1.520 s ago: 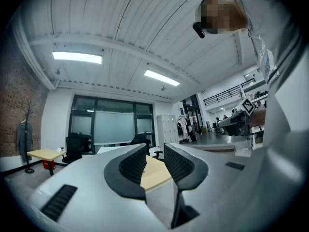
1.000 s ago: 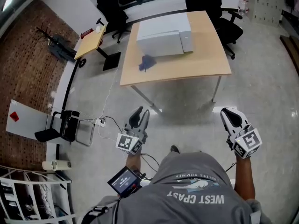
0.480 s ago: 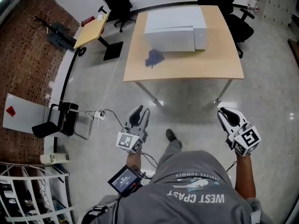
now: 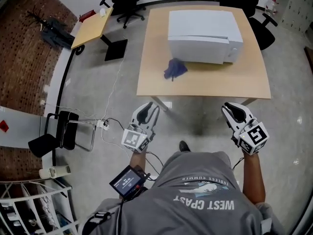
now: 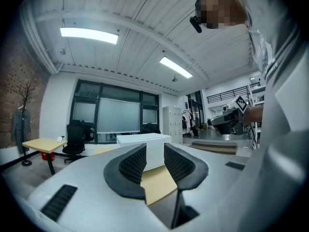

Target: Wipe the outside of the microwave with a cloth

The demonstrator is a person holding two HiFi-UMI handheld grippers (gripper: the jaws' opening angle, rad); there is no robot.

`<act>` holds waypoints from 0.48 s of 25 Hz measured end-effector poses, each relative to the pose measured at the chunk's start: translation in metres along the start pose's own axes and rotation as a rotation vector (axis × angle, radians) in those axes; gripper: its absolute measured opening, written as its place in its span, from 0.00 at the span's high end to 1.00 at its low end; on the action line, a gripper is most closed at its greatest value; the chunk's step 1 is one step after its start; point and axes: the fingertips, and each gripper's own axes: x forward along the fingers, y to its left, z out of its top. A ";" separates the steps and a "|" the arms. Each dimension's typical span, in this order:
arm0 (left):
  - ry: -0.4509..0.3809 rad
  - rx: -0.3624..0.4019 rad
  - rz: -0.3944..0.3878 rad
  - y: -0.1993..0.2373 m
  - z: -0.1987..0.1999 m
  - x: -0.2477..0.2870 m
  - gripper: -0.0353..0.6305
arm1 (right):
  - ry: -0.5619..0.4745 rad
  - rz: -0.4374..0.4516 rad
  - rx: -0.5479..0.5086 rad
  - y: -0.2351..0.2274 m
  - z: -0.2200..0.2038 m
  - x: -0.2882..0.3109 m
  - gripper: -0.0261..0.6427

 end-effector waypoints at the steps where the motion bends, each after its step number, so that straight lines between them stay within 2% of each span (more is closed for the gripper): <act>1: 0.003 0.007 -0.012 0.014 -0.001 0.008 0.75 | 0.010 0.005 -0.003 -0.001 0.001 0.020 0.88; 5: 0.012 -0.011 -0.009 0.059 -0.004 0.026 0.75 | 0.094 0.047 -0.034 -0.007 -0.007 0.091 0.83; 8: 0.035 -0.036 0.005 0.085 -0.014 0.039 0.75 | 0.166 0.069 -0.068 -0.029 -0.019 0.148 0.80; 12: 0.065 -0.038 0.031 0.113 -0.027 0.062 0.75 | 0.263 0.101 0.039 -0.074 -0.065 0.240 0.75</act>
